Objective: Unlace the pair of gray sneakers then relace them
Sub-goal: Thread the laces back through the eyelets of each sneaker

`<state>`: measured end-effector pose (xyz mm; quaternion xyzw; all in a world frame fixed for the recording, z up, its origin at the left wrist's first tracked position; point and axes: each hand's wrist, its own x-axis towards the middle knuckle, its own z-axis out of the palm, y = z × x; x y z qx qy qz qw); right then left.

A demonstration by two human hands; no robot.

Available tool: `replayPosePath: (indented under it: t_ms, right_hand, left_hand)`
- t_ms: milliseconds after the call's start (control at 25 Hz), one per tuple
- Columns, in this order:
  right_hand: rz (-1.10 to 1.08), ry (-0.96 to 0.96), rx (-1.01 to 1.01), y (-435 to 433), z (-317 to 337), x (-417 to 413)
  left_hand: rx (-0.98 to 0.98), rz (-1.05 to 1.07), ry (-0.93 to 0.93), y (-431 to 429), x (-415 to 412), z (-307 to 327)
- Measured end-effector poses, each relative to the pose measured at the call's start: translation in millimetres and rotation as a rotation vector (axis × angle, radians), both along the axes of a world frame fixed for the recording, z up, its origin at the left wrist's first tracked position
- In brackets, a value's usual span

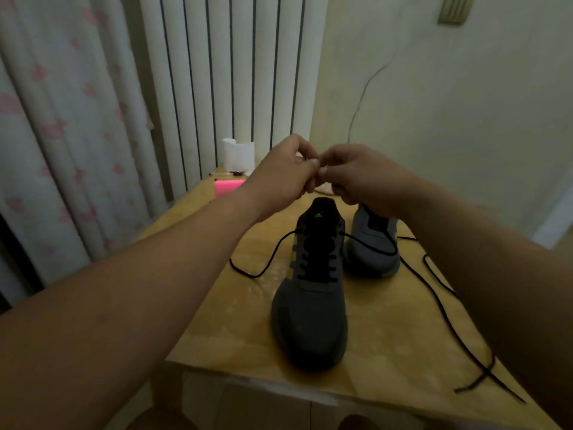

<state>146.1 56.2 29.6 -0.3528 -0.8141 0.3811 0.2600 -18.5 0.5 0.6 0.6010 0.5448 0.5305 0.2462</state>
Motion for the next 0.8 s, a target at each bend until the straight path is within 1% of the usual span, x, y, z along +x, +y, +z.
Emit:
replayPosePath:
  t_ms: [80,120,160,240,280,320,400,480,600,680,800]
  right_hand:
    - [-0.078,-0.061,0.144,3.9,-7.6,2.2]
    - [-0.113,-0.076,0.191,4.6,-12.3,5.1]
    - [-0.136,-0.075,0.207,4.7,-17.7,7.9]
    - [-0.155,-0.086,0.189,5.0,-29.9,11.6]
    - [-0.150,-0.110,0.175,4.8,-36.6,11.6]
    - [-0.142,-0.130,0.167,4.0,-42.5,10.6]
    - [-0.122,-0.131,0.182,3.1,-53.1,7.3]
    - [-0.122,-0.088,0.201,2.8,-62.3,4.6]
    - [-0.129,-0.050,0.224,2.5,-70.3,3.4]
    - [-0.119,-0.099,0.275,1.9,-72.5,2.4]
    - [-0.116,-0.188,0.386,-0.4,-72.7,-2.2]
  left_hand:
    - [-0.014,0.093,-0.094,0.9,-1.1,-8.0]
    - [-0.040,0.153,-0.104,-0.5,-3.1,-16.2]
    - [-0.086,0.200,-0.044,-2.3,-6.1,-27.5]
    - [-0.215,0.203,0.158,-8.7,-7.4,-53.6]
    - [-0.276,0.176,0.212,-13.4,-4.7,-63.8]
    - [-0.312,0.154,0.220,-17.1,-1.3,-71.1]
    - [-0.316,0.136,0.170,-21.2,3.7,-78.6]
    - [-0.268,0.148,0.107,-23.9,6.7,-81.9]
    - [-0.182,0.164,-0.068,-29.4,6.2,-92.7]
    - [-0.173,0.126,-0.153,-33.1,3.1,-98.9]
    - [-0.177,0.073,-0.173,-35.5,-3.0,-101.5]
